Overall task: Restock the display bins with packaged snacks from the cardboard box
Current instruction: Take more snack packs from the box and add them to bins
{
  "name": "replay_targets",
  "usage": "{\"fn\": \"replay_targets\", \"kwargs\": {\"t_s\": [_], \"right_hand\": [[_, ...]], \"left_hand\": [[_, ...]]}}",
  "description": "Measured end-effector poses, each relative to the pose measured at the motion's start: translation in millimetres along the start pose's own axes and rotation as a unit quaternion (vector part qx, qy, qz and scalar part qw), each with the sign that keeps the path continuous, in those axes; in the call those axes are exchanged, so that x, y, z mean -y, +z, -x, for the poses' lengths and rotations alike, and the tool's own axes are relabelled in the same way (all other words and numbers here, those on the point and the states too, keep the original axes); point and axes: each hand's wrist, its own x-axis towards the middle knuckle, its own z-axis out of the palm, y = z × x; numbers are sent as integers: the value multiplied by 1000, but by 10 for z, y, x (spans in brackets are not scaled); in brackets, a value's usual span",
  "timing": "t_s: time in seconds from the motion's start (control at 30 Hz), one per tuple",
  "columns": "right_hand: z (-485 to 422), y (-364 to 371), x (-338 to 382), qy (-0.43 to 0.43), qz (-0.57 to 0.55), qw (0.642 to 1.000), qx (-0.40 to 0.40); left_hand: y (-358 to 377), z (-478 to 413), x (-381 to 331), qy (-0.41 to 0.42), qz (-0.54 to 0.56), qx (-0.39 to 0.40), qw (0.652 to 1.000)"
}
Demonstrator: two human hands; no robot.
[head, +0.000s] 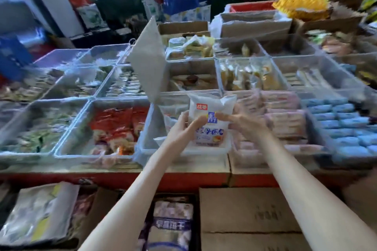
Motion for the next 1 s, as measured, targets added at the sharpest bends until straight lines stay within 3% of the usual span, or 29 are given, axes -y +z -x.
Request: {"fn": "replay_targets", "kwargs": {"t_s": [0.17, 0.27, 0.33, 0.43, 0.5, 0.63, 0.73, 0.83, 1.0], "right_hand": [[-873, 73, -249, 12, 23, 990, -138], [-1307, 2, -455, 27, 82, 976, -199], [-1533, 32, -581, 63, 124, 967, -213], [-1796, 152, -741, 103, 168, 954, -226], [-1929, 211, -899, 133, 194, 943, -235], [-2053, 273, -1174, 169, 186, 936, -248], [-2097, 309, -1218, 179, 217, 922, -265], [-2085, 340, -1116, 167, 287, 894, -302], [-1773, 274, -936, 125, 349, 896, -244]], "left_hand": [[-479, -705, 518, 53, -208, -42, 976], [-506, -1045, 831, 84, -305, 8, 949], [-491, -1205, 982, 49, -371, 49, 926], [-580, -1443, 1069, -59, -495, 68, 864], [-627, -1565, 1105, -74, -508, 37, 857], [-498, -1663, 1118, 12, -453, -72, 889], [-349, -1698, 1124, 46, -442, -45, 895], [-206, -1642, 1126, 12, -472, -22, 881], [34, -1319, 802, 6, -461, -111, 881]]}}
